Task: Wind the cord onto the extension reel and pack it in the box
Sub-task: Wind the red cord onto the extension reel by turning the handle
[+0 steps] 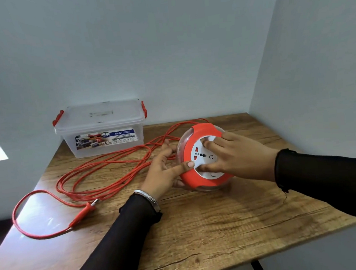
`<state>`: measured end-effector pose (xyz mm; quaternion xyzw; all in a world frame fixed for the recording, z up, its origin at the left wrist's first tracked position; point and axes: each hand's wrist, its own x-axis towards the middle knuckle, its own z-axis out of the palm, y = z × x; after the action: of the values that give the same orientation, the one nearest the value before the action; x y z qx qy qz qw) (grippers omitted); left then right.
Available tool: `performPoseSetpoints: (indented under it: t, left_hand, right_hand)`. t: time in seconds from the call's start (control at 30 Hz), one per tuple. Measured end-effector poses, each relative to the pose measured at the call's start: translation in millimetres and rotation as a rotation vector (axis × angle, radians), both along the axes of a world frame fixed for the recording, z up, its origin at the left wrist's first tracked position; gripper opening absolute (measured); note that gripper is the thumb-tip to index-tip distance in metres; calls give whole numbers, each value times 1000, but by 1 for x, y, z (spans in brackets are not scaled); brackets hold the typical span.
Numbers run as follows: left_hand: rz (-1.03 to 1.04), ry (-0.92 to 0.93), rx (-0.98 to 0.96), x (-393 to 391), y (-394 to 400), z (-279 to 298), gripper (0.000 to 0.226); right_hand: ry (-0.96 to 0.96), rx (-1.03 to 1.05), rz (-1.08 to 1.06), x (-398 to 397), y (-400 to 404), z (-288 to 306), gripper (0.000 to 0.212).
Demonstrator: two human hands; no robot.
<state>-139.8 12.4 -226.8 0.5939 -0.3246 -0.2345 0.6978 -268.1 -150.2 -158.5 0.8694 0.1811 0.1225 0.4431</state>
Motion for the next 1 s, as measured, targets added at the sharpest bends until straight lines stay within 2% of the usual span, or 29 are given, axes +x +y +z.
performPoseSetpoints:
  t: [0.13,0.3,0.43,0.5,0.6,0.67,0.77,0.83,0.9,1.0]
  left_hand:
    - [3,-67,-20,-1,-1,0,41]
    - [-2,-70,-63,0,-3,-3,43]
    - [30,-78,-62,-3,-6,-5,46]
    - [57,-81,-60,-5,-7,-6,52]
    - [66,-100,-25,-4,-8,-7,60]
    - [49,-114,-37,-4,-7,-7,59]
    - [62,-94,-53,-5,-6,-6,62]
    - [50,-71,-66,-5,-5,-5,62]
    - [-7,-73,-81,-5,-4,-5,57]
    - [-74,-72,-71,-5,-3,-6,50]
  right_hand:
    - [-90,251,5,5,2,1,53]
    - [-237,602,-237,6,12,-17,58]
    - [-534,1110,-440,7,25,-34,63]
    - [-624,1349,-509,9,33,-43,67]
    - [-728,1812,-519,13,44,-52,70]
    - [-782,2143,-495,16,51,-54,61]
    - [-801,2554,-431,18,57,-51,42]
    - [-773,2743,-425,18,58,-48,38]
    - [-695,2883,-528,18,58,-46,35]
    - [-530,3140,-580,20,58,-44,13]
